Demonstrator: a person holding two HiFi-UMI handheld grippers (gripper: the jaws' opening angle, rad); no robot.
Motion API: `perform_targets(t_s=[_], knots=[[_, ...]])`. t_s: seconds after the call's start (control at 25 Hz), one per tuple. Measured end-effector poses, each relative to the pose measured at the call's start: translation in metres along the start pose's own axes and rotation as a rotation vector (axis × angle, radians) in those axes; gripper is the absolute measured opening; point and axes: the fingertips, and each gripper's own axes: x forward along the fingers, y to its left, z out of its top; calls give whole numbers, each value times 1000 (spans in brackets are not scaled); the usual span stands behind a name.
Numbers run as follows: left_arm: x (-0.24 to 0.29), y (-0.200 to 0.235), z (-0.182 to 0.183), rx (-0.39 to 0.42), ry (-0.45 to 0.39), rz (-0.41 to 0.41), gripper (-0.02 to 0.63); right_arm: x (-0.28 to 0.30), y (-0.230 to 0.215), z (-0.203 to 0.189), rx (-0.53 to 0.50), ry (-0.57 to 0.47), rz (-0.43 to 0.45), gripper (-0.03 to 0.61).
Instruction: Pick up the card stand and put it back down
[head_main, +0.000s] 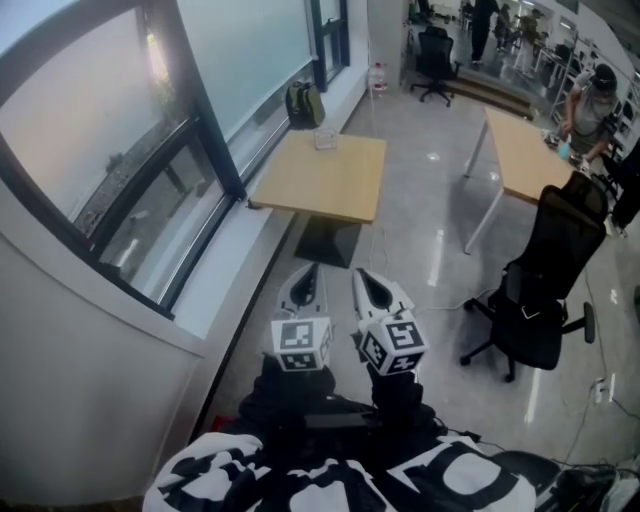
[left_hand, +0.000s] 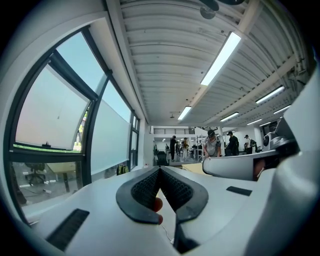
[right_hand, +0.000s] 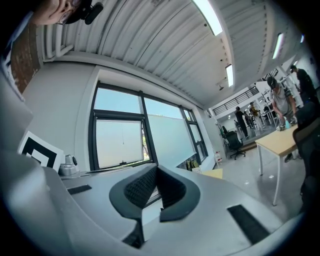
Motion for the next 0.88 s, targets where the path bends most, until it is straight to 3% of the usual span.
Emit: perform_targets(t_s=[0.4,0.64,0.88], knots=[[68,15,-14,-32,23,-28,3,51,-39,-6,15,30,-37,17],[136,62,-7,-36,1,-9,3,129,-59,-3,-5,45,-25,17],[216,105,19,-30,-36,-3,3,216,-83,25,-50,17,-16,17]])
